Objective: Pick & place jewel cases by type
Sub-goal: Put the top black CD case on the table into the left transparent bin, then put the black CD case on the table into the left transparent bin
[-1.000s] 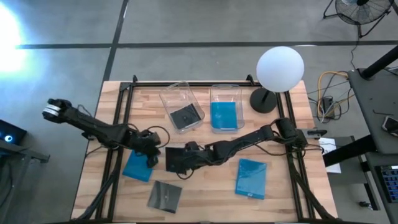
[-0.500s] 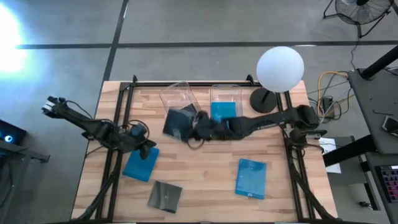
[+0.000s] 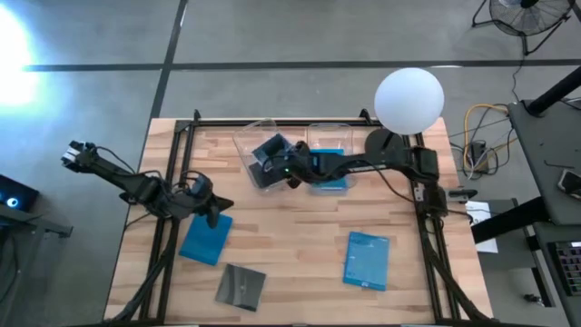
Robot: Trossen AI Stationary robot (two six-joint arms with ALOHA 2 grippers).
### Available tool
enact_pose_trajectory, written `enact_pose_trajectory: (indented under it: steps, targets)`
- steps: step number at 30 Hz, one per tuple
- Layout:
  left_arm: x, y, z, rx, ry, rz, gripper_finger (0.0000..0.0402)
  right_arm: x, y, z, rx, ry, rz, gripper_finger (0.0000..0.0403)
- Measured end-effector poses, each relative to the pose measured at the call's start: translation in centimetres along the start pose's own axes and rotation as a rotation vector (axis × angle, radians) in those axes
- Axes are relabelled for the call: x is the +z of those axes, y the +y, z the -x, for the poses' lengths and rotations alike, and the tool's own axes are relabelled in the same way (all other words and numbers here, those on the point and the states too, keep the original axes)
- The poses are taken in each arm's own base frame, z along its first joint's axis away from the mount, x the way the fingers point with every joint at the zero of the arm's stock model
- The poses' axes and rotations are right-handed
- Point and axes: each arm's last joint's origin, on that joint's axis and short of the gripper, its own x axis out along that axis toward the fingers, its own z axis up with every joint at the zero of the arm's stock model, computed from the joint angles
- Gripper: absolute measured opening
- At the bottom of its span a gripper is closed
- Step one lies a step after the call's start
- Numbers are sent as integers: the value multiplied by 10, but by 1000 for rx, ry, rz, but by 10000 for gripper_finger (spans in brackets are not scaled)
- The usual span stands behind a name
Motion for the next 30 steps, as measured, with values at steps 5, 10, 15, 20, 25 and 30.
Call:
enact_pose_trajectory:
  steps: [5, 10, 15, 20, 25, 30]
  targets:
    - [0, 0, 0, 0, 1, -49, 1, -6, -11, -27, 52, 60, -109, 46]
    - [0, 1, 0, 3, 6, -70, 1, -6, -18, -35, 34, 53, -102, 104]
    - [-1, 1, 0, 6, 8, -81, 1, -5, -11, -27, 25, 96, 23, 174]
    - [-1, 1, 0, 8, 10, -103, 1, -17, 0, -12, 27, 361, 294, 222]
    - [-1, 1, 0, 5, 16, -99, 1, -41, -6, 25, -21, 556, 528, 244]
    - [-2, 1, 0, -4, 38, -75, 1, -57, -16, 76, -98, 625, 792, 248]
